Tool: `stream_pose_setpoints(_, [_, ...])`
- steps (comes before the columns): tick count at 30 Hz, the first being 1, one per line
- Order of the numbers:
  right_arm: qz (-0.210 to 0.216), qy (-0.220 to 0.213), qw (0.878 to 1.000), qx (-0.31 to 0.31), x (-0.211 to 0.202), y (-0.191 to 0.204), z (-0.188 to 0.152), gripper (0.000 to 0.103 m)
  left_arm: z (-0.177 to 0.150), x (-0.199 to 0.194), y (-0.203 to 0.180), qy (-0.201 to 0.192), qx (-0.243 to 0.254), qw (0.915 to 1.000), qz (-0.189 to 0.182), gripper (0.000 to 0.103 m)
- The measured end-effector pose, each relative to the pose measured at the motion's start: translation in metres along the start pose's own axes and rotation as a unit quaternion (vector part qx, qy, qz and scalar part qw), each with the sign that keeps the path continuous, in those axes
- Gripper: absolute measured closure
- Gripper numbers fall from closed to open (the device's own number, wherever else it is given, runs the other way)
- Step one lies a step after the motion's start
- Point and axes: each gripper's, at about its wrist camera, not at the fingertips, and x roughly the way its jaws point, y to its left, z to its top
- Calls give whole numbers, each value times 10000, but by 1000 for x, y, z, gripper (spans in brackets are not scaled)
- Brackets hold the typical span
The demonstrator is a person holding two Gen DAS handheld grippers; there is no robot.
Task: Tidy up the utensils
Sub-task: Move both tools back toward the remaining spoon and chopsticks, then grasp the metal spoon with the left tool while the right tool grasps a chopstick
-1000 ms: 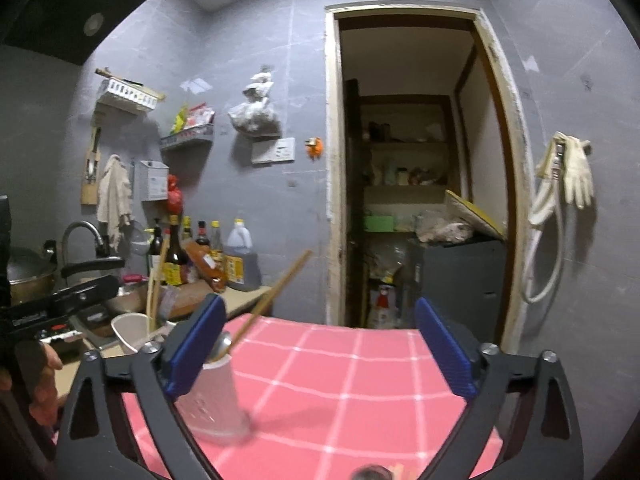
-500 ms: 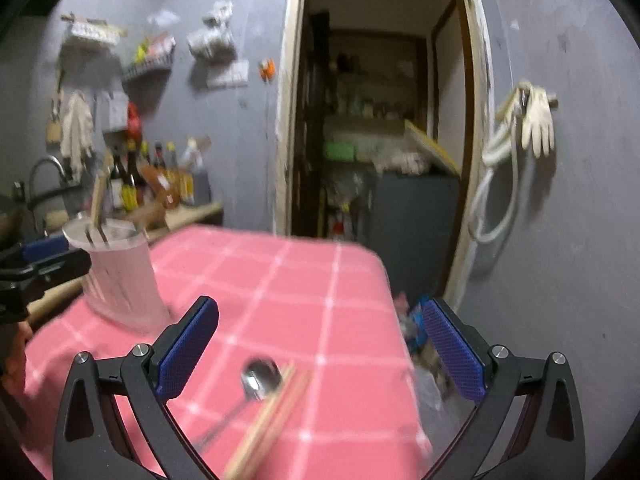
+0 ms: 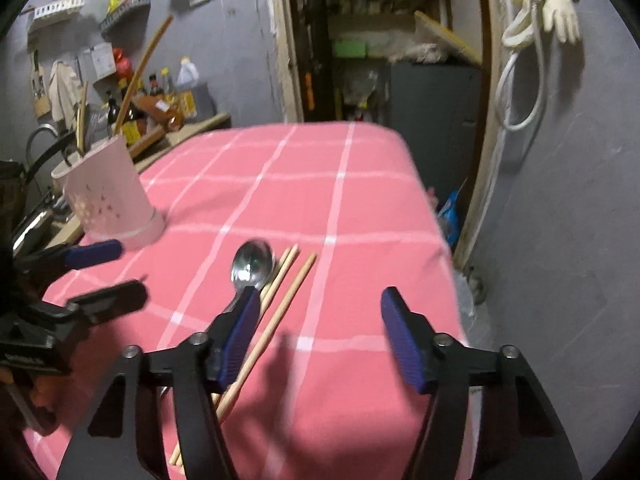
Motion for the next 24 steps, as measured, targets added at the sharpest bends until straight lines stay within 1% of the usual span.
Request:
stream_pose_setpoints(1, [25, 68, 10000, -15, 3, 0, -1, 52, 0, 5, -1, 107, 10, 9999, -58, 35])
stream_pose_setpoints(2, [52, 133, 9999, -27, 5, 0, 1, 54, -2, 8, -3, 205, 23, 9997, -118, 37])
stream_pose_setpoints(4, [145, 269, 9995, -76, 10, 2, 1, 55, -3, 14, -4, 350, 45, 9992, -208, 43])
stream_pose_setpoints(6, [173, 424, 9988, -171, 15, 6, 0, 56, -2, 20, -5, 475, 70, 9985, -264, 47])
stream_pose_setpoints(9, [160, 689, 9971, -262, 24, 10, -2, 60, -3, 27, -7, 598, 97, 9976, -331, 49])
stream_pose_setpoints(13, [73, 817, 9956, -461, 24, 10, -3, 65, -3, 32, -9, 730, 179, 9965, -362, 56])
stream_pose_setpoints(15, [41, 865, 9947, -557, 22, 9, -3, 68, -1, 37, -12, 800, 243, 9959, -356, 58])
stream_pose_setpoints(17, [-3, 919, 9937, -647, 20, 8, -4, 73, 1, 44, -16, 877, 310, 9952, -311, 62])
stream_pose_setpoints(20, [4, 998, 9927, -678, 17, 5, -7, 76, 7, 56, -19, 1006, 376, 9940, -226, 65])
stream_pose_setpoints(22, [15, 1016, 9926, -669, 16, 4, -7, 76, 12, 64, -21, 1073, 403, 9933, -131, 70])
stream_pose_setpoints(24, [41, 1023, 9928, -629, 15, 3, -7, 77, 17, 73, -24, 1158, 383, 9925, -82, 72])
